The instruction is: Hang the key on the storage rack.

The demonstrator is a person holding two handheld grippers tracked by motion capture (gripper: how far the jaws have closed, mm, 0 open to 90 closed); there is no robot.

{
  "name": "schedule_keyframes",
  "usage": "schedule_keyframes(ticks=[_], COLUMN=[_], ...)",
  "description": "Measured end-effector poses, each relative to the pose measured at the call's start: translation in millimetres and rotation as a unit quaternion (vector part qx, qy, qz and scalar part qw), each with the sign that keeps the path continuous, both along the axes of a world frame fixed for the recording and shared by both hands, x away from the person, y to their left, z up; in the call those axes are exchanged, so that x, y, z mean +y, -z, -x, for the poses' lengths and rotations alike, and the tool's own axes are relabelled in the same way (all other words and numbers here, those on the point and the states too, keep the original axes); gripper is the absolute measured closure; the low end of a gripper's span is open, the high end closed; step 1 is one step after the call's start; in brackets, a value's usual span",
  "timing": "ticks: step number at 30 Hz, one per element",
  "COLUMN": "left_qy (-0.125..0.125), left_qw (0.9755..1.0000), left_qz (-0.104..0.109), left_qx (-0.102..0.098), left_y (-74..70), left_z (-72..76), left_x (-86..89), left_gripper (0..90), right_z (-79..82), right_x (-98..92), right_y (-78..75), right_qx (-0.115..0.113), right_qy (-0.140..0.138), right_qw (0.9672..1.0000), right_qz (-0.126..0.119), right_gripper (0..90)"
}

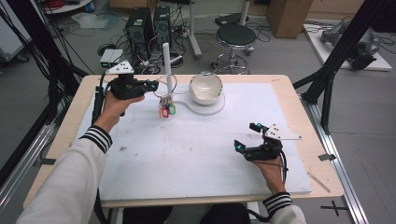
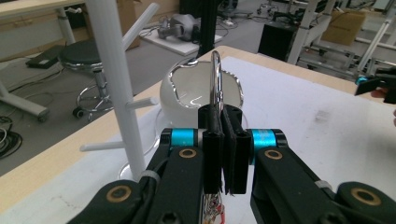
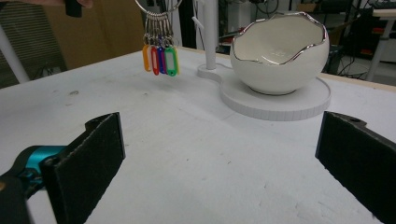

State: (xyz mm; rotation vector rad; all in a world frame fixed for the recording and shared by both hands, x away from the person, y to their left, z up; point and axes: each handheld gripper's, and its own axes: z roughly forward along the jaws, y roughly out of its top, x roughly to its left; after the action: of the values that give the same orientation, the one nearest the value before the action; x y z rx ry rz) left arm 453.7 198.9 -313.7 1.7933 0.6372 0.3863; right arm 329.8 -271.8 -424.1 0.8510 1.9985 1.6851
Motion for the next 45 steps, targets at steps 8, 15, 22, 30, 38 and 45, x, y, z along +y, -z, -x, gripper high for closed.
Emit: schedule_keyframes(ticks=[8, 15, 22, 30, 38, 45], left_qy=[-0.024, -0.041, -0.054, -0.068, -0.094, -0.12], left_qw=[0.9996, 0.9989, 0.9982, 0.9969, 0.9943, 0.9921], left_qz=[0.008, 0.007, 0.004, 0.01, 0.028, 0.001], left_qx=[0.01, 0.019, 0.025, 0.038, 0.043, 0.039], left_y=[10.4, 18.9, 26.3, 34.7, 39.5, 38.3], left_z=[-12.6, -21.1, -27.7, -34.6, -38.4, -32.6], left_x=[0.7, 1.5, 1.4, -0.7, -1.1, 8.3], left_gripper=[87.1, 87.1, 87.1, 86.9, 79.7, 41.2], right_z=[3.3, 5.7, 8.3, 7.8, 9.3, 9.0], right_x=[-1.6, -1.9, -2.2, -1.5, -0.9, -1.5], right_y=[13.2, 22.2, 23.6, 24.1, 24.3, 24.5], right_qx=[0.0, -0.003, -0.014, -0.018, -0.019, -0.018], right_qy=[0.012, 0.019, 0.021, 0.027, 0.033, 0.031], right_qw=[0.9999, 0.9998, 0.9996, 0.9995, 0.9993, 0.9993], right_qz=[-0.01, -0.009, -0.01, -0.006, -0.005, -0.008], right_gripper=[0.9, 0.9, 0.9, 0.9, 0.9, 0.9])
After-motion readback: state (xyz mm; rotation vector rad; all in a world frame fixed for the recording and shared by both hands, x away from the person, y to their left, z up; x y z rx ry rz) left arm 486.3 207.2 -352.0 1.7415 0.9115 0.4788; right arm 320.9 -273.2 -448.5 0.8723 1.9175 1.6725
